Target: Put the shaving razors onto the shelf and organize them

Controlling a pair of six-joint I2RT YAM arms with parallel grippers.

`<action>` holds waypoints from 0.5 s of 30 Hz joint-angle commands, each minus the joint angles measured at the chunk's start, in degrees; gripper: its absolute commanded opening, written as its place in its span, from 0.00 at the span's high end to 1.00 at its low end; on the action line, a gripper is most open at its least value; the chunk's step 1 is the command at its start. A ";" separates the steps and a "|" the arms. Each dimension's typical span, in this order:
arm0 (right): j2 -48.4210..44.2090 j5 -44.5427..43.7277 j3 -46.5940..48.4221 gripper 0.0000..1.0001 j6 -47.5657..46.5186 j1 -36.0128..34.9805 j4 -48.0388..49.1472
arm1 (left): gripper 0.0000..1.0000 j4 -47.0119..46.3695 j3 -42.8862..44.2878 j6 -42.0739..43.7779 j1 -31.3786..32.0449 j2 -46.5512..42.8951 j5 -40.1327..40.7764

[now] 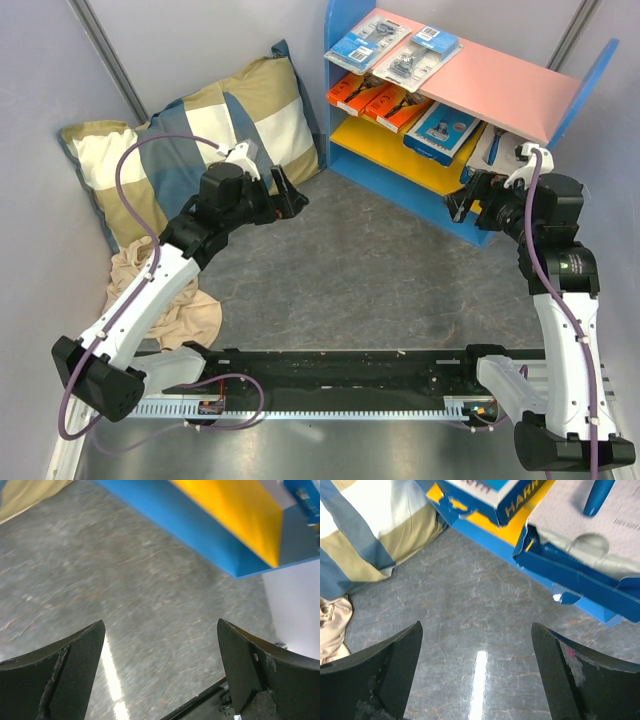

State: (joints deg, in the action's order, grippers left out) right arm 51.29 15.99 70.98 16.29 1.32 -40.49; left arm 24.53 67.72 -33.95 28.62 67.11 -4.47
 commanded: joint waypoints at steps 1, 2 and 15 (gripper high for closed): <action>-1.63 2.73 -3.30 0.02 0.93 0.17 2.52 | 0.00 4.82 -4.16 2.23 -1.72 -2.33 3.24; -2.33 3.08 -4.17 0.02 1.02 0.17 2.70 | 0.00 4.82 -5.14 1.70 -1.99 -3.03 3.15; -9.54 4.85 -23.68 0.02 4.54 0.17 6.56 | 0.00 4.21 -18.41 -0.41 -3.75 -5.15 3.33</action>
State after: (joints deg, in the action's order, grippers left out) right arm 42.68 21.34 51.33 20.16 1.30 -36.62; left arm 29.74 51.07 -33.98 25.36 63.90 -2.42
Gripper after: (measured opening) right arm 0.982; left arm 0.995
